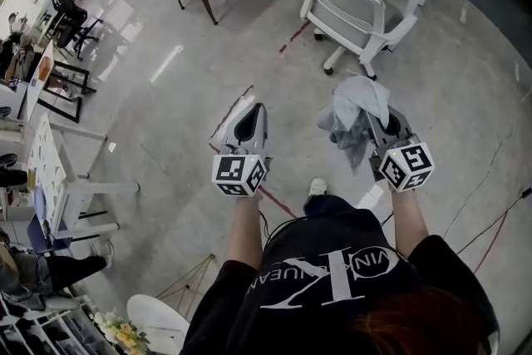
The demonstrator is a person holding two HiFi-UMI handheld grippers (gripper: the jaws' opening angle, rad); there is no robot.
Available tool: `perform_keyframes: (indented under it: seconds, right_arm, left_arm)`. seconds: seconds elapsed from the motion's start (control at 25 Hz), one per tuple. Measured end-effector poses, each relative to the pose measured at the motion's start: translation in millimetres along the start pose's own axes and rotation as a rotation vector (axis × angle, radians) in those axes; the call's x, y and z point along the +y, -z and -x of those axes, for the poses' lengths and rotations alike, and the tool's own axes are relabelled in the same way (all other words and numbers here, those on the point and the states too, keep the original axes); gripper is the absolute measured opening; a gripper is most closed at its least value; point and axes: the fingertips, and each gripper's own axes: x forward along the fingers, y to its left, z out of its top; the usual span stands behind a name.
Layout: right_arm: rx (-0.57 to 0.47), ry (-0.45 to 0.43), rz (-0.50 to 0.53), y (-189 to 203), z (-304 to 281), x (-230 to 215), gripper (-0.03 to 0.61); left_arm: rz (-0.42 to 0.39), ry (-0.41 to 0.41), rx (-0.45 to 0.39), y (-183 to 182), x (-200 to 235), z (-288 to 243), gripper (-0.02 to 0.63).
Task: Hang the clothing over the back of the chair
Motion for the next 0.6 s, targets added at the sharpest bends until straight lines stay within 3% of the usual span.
perform_keyframes:
  seconds: [0.24, 0.6]
  right_arm:
    - [-0.008, -0.021, 0.018, -4, -40, -6, 0.043]
    - [-0.035, -0.041, 0.026, -21, -56, -10, 0.043]
  left_arm:
    - [-0.006, 0.016, -0.022, -7, 27, -40, 0.011]
    - [0.011, 0.037, -0.040, -13, 32, -65, 0.011]
